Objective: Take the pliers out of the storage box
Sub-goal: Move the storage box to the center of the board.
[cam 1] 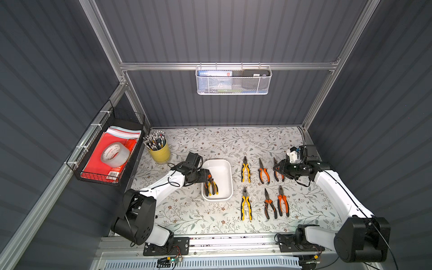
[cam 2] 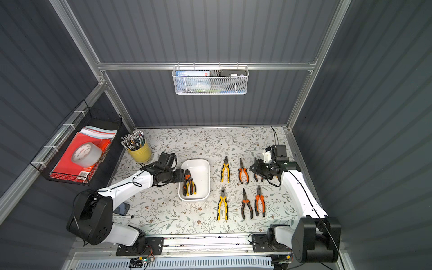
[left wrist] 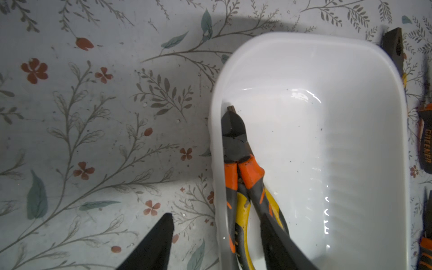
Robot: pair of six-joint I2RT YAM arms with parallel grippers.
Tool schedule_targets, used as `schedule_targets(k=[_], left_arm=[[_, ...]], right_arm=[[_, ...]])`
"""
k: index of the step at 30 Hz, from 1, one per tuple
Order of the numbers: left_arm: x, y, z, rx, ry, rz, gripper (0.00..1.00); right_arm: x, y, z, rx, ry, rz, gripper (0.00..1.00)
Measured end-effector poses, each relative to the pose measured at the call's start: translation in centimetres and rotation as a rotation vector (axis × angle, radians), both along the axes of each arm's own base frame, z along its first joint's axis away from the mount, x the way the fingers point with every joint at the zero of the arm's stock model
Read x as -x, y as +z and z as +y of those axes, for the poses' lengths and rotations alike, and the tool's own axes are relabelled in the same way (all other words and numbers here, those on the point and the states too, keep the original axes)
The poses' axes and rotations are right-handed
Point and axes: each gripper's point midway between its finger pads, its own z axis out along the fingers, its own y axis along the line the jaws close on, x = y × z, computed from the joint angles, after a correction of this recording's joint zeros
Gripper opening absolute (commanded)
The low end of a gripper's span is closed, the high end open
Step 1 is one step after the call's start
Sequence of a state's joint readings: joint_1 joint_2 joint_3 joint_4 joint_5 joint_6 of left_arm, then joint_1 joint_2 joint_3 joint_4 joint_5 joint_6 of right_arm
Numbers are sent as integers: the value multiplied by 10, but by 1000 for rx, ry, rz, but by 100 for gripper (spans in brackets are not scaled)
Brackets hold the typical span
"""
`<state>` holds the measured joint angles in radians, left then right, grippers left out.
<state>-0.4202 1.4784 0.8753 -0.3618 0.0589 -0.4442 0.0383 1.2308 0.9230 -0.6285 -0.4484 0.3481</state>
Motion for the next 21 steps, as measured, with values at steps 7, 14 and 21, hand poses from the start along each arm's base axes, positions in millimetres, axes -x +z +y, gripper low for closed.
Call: schedule_targets(k=[7,14,21], left_arm=[[-6,-15,6,-54,46,27,29],[-10,-13,6,-61,61,21,12],[-18,-12,8,-109,60,29,5]], right_arm=[[6,3,0,-1,1,-16,39],[11,-3,0,1,2,4,38],[15,-9,2,1,7,21,37]])
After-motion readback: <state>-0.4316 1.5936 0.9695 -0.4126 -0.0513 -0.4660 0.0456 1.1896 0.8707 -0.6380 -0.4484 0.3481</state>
